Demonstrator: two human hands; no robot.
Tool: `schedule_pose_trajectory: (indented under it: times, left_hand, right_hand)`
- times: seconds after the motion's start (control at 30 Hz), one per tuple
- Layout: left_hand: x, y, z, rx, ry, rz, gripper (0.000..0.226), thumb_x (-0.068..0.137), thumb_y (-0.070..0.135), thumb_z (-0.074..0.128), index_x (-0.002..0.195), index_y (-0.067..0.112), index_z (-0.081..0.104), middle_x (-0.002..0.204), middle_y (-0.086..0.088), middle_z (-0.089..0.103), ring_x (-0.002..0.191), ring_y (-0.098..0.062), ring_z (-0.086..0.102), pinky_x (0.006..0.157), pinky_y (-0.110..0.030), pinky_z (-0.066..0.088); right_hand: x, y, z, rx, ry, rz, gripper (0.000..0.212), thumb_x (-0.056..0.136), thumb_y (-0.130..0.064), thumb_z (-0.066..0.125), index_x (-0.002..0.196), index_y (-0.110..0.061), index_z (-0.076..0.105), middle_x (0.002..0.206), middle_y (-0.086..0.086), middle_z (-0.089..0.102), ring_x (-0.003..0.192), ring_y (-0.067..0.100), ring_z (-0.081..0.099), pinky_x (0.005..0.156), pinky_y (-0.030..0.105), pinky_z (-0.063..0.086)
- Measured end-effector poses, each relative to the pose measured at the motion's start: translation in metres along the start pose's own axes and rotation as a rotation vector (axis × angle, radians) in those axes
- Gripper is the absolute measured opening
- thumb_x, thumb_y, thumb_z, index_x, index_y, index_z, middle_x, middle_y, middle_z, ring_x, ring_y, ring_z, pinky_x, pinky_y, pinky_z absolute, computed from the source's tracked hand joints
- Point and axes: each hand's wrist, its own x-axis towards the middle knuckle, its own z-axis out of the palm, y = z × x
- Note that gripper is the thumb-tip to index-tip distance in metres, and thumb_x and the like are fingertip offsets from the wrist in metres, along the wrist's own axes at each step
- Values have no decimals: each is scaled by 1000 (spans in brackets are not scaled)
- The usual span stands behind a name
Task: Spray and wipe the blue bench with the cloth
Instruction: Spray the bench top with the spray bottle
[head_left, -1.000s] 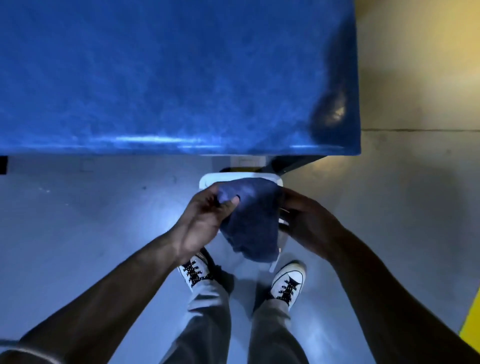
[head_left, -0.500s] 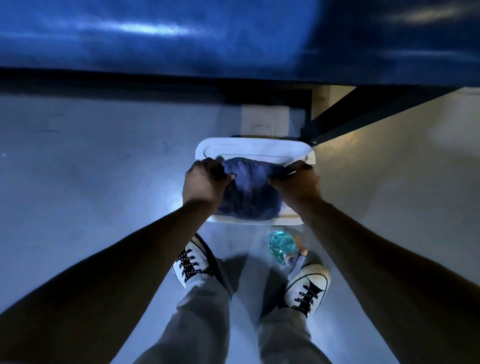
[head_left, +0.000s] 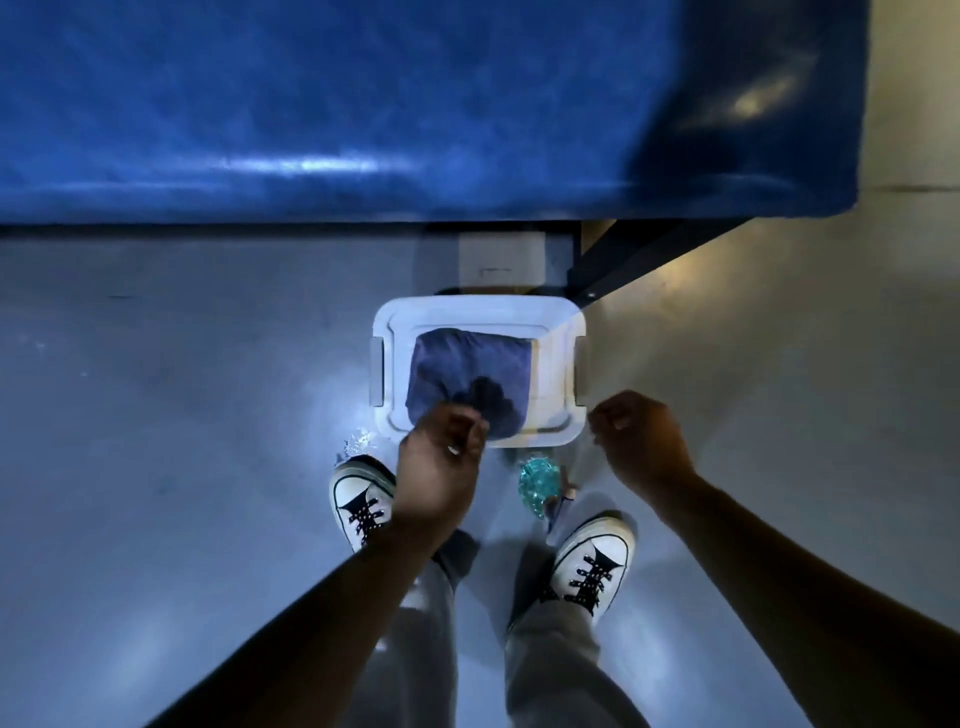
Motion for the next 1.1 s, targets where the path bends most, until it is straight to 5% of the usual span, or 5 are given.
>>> schedule_pose_trajectory:
  times: [0.27, 0.63, 0.8, 0.97, 1.1]
  left_hand:
    - [-53, -51, 98, 268, -47, 5, 39, 86, 50, 62, 87, 12, 69, 79, -6, 70, 68, -23, 67, 66, -33, 58]
    - [-69, -45, 125, 657, -55, 88, 21, 86, 30, 78, 96, 16, 67, 82, -5, 69, 64, -27, 69, 53, -33, 53]
    - [-83, -1, 92, 478, -124, -35, 22, 94, 45, 59, 109, 28, 62, 102, 7, 69, 92, -18, 66, 77, -34, 51]
    - [-101, 107, 21, 350, -129, 11, 32, 89, 63, 54, 106, 37, 63, 91, 17, 73, 82, -6, 71, 79, -35, 58]
    - [-111, 208, -53, 221, -121, 105, 26, 90, 55, 64, 106, 35, 67, 85, 14, 75, 70, -5, 70, 72, -33, 60]
  right_hand:
    - [-30, 93, 14, -12, -100, 138, 18, 98, -17, 59, 85, -24, 69, 91, 3, 74, 83, 26, 72, 74, 33, 58]
    - [-61, 131, 34, -33, -138, 136, 18, 102, -23, 52, 105, -20, 70, 100, 0, 73, 80, 15, 71, 63, 19, 46]
    - [-83, 112, 7, -69, -94, 18, 18, 98, -17, 56, 99, -34, 62, 100, -7, 68, 93, 18, 67, 66, 23, 43]
    - [-144, 45, -53, -161, -135, -385, 89, 82, -34, 80, 155, -29, 30, 151, -9, 40, 134, 11, 44, 101, 29, 48]
    - [-186, -40, -102, -163, -73, -611, 113, 74, -53, 81, 161, -21, 16, 163, -8, 28, 149, 14, 30, 117, 29, 35]
